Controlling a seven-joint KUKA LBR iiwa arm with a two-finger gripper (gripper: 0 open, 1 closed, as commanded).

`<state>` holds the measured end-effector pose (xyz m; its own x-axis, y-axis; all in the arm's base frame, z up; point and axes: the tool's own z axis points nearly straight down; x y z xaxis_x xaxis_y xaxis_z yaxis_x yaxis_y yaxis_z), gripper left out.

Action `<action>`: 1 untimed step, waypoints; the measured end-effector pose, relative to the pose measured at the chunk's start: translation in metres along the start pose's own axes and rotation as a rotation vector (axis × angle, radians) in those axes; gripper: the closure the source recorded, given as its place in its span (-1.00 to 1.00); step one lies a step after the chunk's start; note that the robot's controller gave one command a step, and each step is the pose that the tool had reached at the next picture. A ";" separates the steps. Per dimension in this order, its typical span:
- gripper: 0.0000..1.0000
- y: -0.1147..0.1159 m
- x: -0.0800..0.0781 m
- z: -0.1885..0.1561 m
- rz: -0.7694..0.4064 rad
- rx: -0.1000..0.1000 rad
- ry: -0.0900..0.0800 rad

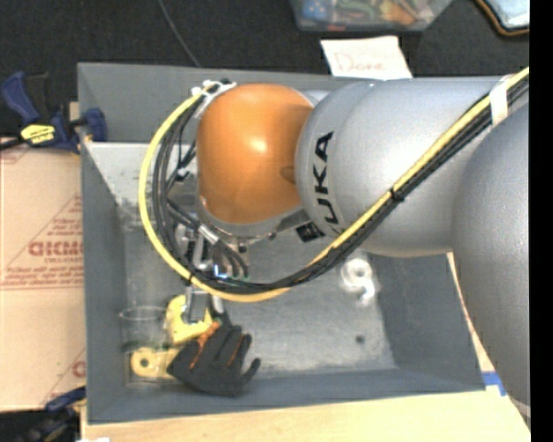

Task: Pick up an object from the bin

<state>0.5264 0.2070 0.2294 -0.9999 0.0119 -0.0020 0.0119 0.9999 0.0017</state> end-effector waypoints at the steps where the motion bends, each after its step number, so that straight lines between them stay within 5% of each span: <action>1: -1.00 0.000 0.000 0.000 0.000 0.000 0.000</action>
Offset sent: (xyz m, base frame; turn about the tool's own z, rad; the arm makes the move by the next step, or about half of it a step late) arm -0.0379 -0.0048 -0.0540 -0.0601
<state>0.5264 0.2070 0.2294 -0.9999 0.0121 -0.0020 0.0121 0.9999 0.0017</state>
